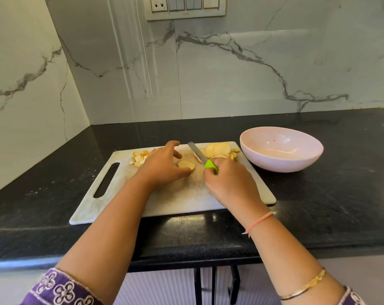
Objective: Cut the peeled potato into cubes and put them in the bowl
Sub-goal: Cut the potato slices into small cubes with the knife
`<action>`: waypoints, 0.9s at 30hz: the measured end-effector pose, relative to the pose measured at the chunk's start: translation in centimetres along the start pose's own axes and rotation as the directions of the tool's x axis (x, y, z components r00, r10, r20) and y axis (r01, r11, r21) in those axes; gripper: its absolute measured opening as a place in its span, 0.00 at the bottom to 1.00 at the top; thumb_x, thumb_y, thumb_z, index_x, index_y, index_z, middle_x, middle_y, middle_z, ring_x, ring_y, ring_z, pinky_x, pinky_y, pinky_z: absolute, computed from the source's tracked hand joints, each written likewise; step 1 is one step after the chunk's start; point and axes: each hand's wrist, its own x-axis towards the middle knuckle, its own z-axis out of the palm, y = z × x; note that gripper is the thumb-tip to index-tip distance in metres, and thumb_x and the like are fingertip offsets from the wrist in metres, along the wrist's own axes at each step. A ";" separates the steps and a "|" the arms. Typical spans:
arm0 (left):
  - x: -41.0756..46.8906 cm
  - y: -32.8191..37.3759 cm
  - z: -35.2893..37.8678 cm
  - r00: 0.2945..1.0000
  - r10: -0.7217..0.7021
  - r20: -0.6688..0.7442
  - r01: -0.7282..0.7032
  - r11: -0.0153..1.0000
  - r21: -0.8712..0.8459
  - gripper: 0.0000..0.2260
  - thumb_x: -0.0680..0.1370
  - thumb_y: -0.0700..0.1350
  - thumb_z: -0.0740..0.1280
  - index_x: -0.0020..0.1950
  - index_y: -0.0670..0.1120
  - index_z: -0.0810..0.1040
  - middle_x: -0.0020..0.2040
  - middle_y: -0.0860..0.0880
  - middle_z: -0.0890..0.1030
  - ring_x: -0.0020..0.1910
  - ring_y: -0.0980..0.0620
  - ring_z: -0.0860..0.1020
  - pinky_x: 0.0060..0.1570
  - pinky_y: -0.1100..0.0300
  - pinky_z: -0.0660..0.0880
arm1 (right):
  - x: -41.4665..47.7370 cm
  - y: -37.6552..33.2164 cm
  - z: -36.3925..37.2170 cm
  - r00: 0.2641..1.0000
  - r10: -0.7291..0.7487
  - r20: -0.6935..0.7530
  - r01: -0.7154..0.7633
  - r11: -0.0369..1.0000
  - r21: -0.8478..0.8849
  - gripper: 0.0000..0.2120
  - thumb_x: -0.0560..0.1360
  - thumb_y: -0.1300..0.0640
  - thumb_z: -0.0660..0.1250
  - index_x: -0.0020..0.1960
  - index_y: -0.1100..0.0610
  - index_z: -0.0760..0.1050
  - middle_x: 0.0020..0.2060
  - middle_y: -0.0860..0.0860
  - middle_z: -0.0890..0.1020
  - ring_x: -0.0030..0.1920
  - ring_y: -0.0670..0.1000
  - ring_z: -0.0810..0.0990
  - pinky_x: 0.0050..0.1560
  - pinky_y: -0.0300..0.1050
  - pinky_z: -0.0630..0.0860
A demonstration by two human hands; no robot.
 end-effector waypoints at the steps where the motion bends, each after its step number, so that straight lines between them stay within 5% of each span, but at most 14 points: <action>1: 0.1 0.0 0.1 1.000 -0.002 -0.004 0.002 1.000 -0.007 0.36 0.71 0.54 0.72 0.74 0.53 0.58 0.62 0.55 0.75 0.61 0.50 0.72 0.61 0.53 0.72 | -0.1 -0.1 -0.2 1.000 -0.007 0.027 0.008 0.999 -0.043 0.13 0.77 0.53 0.58 0.35 0.53 0.67 0.28 0.48 0.69 0.33 0.53 0.69 0.28 0.43 0.58; 13: 0.7 -0.4 0.7 0.999 -0.048 -0.020 0.045 0.992 -0.117 0.39 0.70 0.51 0.74 0.72 0.56 0.52 0.55 0.54 0.77 0.60 0.48 0.73 0.63 0.48 0.72 | 0.2 -3.6 -1.9 0.979 0.013 0.201 0.055 0.943 -0.328 0.09 0.77 0.54 0.58 0.39 0.54 0.66 0.32 0.50 0.70 0.37 0.53 0.71 0.30 0.40 0.60; 20: 0.8 -0.9 0.6 0.998 -0.070 -0.006 0.068 0.985 -0.160 0.37 0.69 0.48 0.75 0.69 0.57 0.54 0.50 0.56 0.76 0.60 0.47 0.74 0.65 0.45 0.70 | 1.1 -5.7 -2.9 0.972 -0.008 0.233 0.102 0.912 -0.397 0.04 0.76 0.54 0.59 0.46 0.53 0.66 0.40 0.52 0.73 0.41 0.55 0.72 0.40 0.43 0.67; 27: 1.0 -0.5 0.6 0.997 -0.077 -0.022 0.072 0.983 -0.171 0.35 0.70 0.50 0.75 0.66 0.57 0.55 0.47 0.57 0.76 0.58 0.48 0.76 0.68 0.43 0.67 | 0.5 -5.4 -2.6 0.967 -0.069 0.243 0.179 0.865 -0.468 0.05 0.78 0.54 0.59 0.45 0.55 0.68 0.36 0.52 0.73 0.37 0.52 0.72 0.33 0.41 0.65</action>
